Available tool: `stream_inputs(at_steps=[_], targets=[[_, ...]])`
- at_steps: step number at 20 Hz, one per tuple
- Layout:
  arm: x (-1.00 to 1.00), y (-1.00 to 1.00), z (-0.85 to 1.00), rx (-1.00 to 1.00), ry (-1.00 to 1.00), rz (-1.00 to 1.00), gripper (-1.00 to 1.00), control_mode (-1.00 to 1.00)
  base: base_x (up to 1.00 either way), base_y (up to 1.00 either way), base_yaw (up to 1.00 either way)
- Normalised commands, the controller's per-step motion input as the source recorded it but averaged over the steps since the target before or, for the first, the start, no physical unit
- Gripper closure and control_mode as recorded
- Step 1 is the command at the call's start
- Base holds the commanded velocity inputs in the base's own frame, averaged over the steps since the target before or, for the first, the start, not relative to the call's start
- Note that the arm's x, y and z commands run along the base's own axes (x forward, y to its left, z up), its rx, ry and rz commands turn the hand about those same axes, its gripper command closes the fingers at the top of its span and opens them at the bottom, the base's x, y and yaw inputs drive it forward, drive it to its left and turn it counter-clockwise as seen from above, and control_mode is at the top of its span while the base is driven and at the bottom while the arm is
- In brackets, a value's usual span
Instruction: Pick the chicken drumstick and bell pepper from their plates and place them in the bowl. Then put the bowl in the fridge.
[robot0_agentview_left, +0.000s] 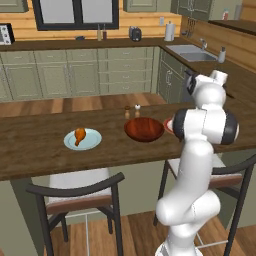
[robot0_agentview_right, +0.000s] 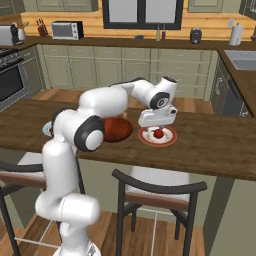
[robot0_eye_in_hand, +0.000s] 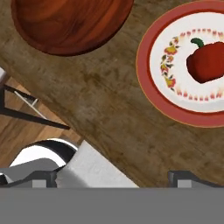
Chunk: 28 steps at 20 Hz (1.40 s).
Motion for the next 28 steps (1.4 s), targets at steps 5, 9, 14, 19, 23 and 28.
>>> stream_inputs(at_steps=[5, 9, 14, 19, 23, 28], targets=[[0.62, 0.00, -0.46, -0.05, -0.04, 0.01, -1.00, -1.00, 0.00, 0.00, 0.00], [0.52, 0.06, -0.41, -0.12, 0.00, -0.06, -1.00, -1.00, 0.00, 0.00, 0.00], [0.36, 0.14, -0.29, -0.16, 0.00, -0.12, -1.00, -1.00, 0.00, 0.00, 0.00], [0.30, 0.12, -0.19, -0.13, 0.00, -0.09, -1.00, -1.00, 0.00, 0.00, 0.00], [0.01, 0.00, -0.28, -0.08, 0.00, -0.01, -1.00, -1.00, 0.00, 0.00, 0.00], [0.04, 0.00, -0.43, -0.02, 0.00, 0.00, -1.00, -1.00, 0.00, 0.00, 0.00]])
